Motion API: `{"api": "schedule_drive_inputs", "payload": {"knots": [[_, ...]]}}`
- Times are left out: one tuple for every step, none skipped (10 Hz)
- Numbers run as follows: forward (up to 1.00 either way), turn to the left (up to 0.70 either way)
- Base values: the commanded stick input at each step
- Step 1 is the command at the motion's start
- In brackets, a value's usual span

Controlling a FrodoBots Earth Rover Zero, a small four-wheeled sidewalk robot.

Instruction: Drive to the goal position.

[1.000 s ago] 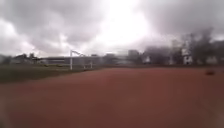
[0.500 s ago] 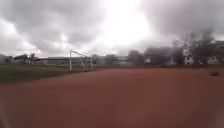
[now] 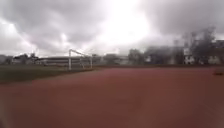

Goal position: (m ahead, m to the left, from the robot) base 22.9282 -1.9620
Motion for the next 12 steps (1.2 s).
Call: {"api": "schedule_drive_inputs", "payload": {"knots": [[0.70,0.00],[0.70,0.00],[0.70,0.00],[0.70,0.00],[0.70,0.00],[0.70,0.00],[0.70,0.00],[0.70,0.00],[0.70,0.00],[0.70,0.00],[0.70,0.00],[0.70,0.00]]}}
